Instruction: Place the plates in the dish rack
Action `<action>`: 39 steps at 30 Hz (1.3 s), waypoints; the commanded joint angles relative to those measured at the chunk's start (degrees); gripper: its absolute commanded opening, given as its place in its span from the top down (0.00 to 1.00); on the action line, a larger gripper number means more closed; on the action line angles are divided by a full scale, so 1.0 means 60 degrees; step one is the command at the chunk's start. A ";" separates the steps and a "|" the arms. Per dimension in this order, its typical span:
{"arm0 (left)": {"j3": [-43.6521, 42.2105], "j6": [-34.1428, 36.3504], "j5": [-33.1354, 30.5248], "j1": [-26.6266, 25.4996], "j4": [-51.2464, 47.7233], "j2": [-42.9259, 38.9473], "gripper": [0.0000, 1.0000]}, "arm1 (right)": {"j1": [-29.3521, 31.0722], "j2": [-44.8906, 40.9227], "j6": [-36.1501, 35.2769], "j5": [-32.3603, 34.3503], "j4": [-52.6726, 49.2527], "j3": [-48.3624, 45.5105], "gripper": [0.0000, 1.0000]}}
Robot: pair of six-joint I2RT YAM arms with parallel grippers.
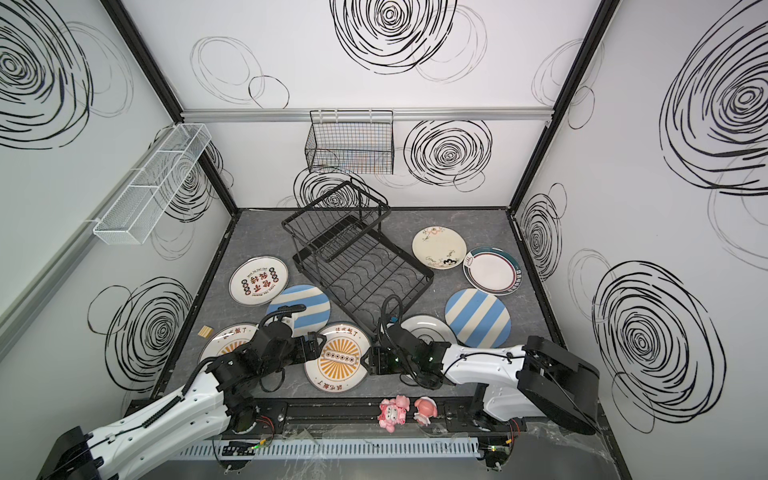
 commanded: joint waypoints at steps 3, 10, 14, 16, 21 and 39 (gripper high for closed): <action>-0.0165 -0.0030 -0.0007 -0.0077 0.0537 -0.0033 0.04 | -0.0049 0.0362 -0.0101 -0.0172 0.0505 0.0395 0.33; -0.0322 0.0073 0.0105 -0.0127 0.0790 0.0011 0.04 | -0.0136 0.0748 -0.0034 -0.0455 0.0704 0.0444 0.37; -0.0386 0.0100 0.0222 -0.0136 0.1008 -0.0015 0.04 | -0.0210 0.0883 0.0044 -0.0649 0.0930 0.0372 0.41; -0.0479 0.0159 0.0340 -0.0169 0.1230 -0.0072 0.04 | -0.0255 0.0931 0.0085 -0.0738 0.1068 0.0334 0.42; -0.0787 0.0074 0.0557 -0.0201 0.1609 -0.0302 0.04 | -0.0371 0.1140 0.0193 -0.0985 0.1379 0.0211 0.46; -0.1200 0.0002 0.1000 -0.0345 0.2059 -0.0567 0.04 | -0.0671 0.1636 0.0908 -0.1339 0.2343 -0.0239 0.57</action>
